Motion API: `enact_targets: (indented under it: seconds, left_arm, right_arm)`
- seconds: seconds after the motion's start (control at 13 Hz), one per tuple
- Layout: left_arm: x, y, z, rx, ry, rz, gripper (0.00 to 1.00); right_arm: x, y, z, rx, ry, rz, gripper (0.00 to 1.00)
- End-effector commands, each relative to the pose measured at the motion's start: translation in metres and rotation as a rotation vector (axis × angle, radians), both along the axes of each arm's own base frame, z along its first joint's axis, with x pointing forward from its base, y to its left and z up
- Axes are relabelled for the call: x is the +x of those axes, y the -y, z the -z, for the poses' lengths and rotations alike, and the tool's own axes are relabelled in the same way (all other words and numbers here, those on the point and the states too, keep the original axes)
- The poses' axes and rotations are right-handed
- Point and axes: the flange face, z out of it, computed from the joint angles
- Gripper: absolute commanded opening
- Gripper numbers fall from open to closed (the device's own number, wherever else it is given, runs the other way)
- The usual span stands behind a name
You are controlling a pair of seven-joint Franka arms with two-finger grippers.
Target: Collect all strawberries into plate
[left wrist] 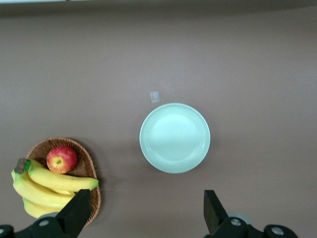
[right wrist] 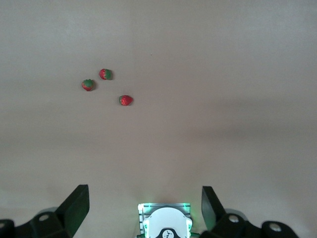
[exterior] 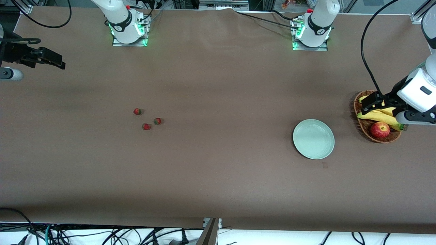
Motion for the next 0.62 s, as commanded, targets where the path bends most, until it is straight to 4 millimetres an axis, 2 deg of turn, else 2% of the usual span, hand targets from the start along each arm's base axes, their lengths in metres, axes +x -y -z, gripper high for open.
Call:
enact_targets:
  seconds: [0.0, 0.08, 0.23, 0.46, 0.54]
  left_arm:
    - [-0.05, -0.007, -0.002, -0.03, 0.028, 0.003, 1.0]
    - [-0.051, -0.006, -0.003, -0.028, 0.026, 0.005, 1.0]
    - [-0.05, -0.007, -0.005, -0.024, 0.028, 0.007, 1.0]
    - [-0.051, -0.008, -0.005, -0.023, 0.02, 0.004, 1.0]
    - [-0.052, -0.009, -0.006, -0.023, 0.02, 0.003, 1.0]
  right_arm:
    - [0.003, 0.001, -0.005, -0.011, 0.005, -0.009, 1.0]
    - [0.003, 0.002, -0.005, -0.012, 0.005, -0.006, 1.0]
    - [0.01, 0.0, 0.01, -0.022, -0.022, -0.002, 1.0]
    - [0.037, -0.006, 0.043, -0.031, -0.016, -0.007, 1.0]
    - [0.048, -0.017, 0.069, -0.034, -0.048, -0.026, 1.0]
